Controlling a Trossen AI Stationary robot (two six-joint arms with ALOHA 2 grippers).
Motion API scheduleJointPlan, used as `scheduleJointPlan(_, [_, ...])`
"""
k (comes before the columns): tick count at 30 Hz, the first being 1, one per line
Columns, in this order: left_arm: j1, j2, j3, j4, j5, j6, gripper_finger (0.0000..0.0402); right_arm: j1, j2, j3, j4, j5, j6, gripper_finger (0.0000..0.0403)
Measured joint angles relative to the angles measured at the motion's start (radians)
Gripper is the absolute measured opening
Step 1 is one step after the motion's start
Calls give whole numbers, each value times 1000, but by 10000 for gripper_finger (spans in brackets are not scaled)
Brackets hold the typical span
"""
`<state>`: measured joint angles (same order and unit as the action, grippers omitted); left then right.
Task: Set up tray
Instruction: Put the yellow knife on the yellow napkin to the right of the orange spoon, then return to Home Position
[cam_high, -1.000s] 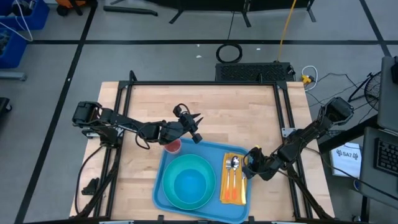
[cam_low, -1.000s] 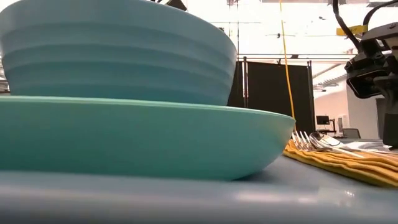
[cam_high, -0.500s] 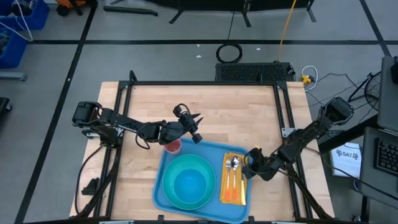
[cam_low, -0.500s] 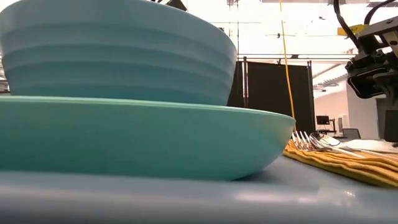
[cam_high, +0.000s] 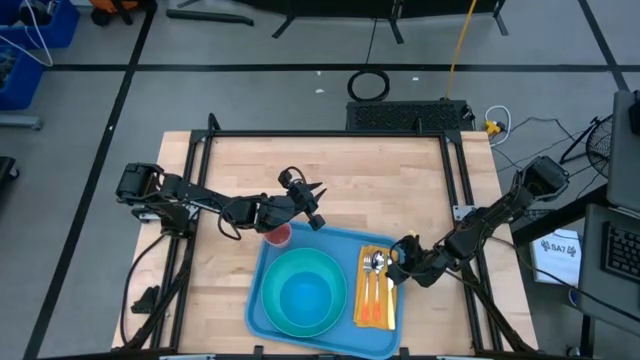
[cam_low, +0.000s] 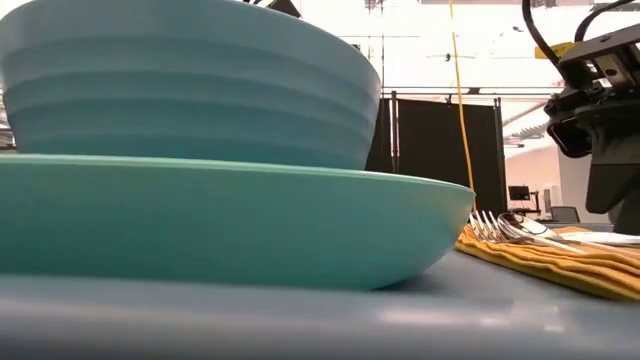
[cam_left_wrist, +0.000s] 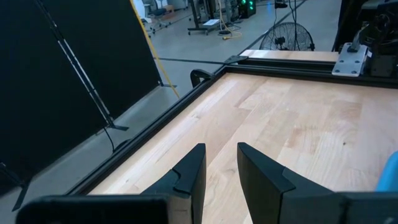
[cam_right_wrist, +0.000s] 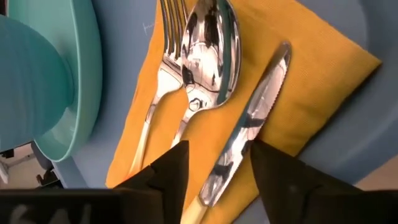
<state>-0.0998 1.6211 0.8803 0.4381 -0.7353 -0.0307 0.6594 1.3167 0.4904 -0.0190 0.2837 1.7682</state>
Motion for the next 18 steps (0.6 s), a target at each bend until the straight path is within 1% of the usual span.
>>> scheduleJointPlan(3, [0, 0, 0, -1, 0, 0, 97, 0, -1, 0, -3, -25, 0, 170])
scheduleJointPlan(10, [0, 0, 0, -1, 0, 0, 97, -5, -16, 1, -25, -31, -3, 165])
scheduleJointPlan(14, [0, 0, 0, -1, 1, 0, 97, -18, -88, 0, -72, -51, -13, 165])
scheduleJointPlan(18, [0, 0, 0, -1, 1, 0, 97, -18, -193, 0, -184, -43, -42, 165])
